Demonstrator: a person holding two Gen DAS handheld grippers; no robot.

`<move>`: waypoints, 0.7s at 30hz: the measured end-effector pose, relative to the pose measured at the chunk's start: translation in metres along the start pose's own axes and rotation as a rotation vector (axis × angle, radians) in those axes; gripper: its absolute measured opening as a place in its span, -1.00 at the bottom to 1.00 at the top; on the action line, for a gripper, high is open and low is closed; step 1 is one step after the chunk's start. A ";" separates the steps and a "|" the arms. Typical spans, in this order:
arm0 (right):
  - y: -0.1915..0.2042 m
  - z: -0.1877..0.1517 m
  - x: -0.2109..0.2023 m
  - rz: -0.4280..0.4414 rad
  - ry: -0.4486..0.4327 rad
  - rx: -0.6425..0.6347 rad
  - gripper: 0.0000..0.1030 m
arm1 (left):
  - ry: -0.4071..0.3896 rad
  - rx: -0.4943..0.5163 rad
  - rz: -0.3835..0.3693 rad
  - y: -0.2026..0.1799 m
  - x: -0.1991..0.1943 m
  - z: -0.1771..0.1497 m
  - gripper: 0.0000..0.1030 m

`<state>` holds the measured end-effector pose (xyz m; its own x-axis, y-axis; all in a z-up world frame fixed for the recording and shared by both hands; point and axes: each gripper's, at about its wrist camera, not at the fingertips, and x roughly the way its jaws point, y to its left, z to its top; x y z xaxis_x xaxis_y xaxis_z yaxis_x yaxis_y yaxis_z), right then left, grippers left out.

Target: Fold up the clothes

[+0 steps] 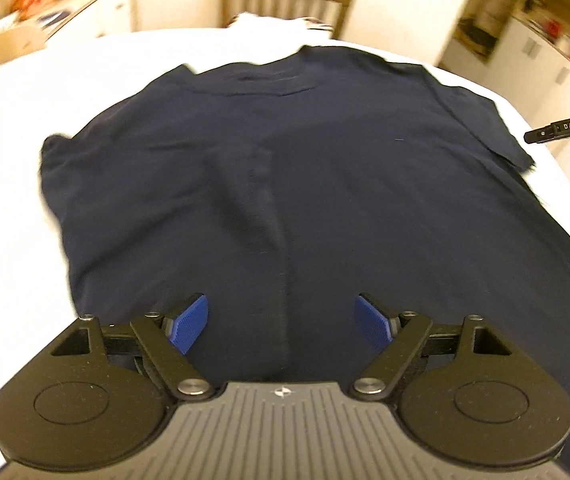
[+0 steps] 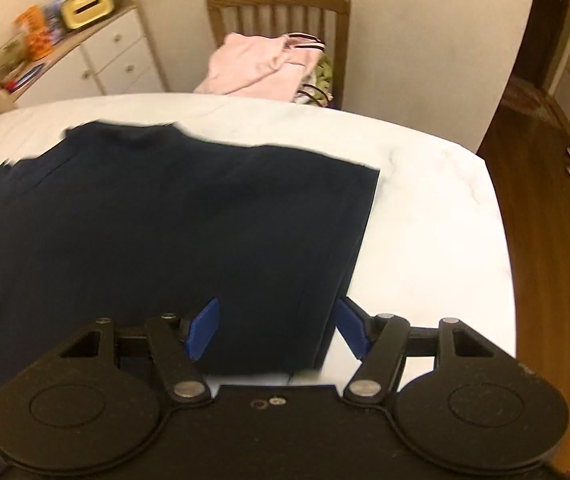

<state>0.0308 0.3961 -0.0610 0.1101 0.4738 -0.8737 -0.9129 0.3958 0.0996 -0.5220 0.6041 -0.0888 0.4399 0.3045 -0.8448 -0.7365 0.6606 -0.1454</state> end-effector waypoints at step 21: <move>0.051 0.015 0.010 -0.038 -0.078 -0.162 1.00 | 0.005 -0.030 0.034 0.004 0.008 -0.003 0.63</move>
<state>-0.0083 0.4328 -0.0573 0.1702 0.5226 -0.8354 -0.9582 0.2857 -0.0166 -0.5233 0.6070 -0.0982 0.4122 0.3226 -0.8521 -0.7660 0.6291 -0.1323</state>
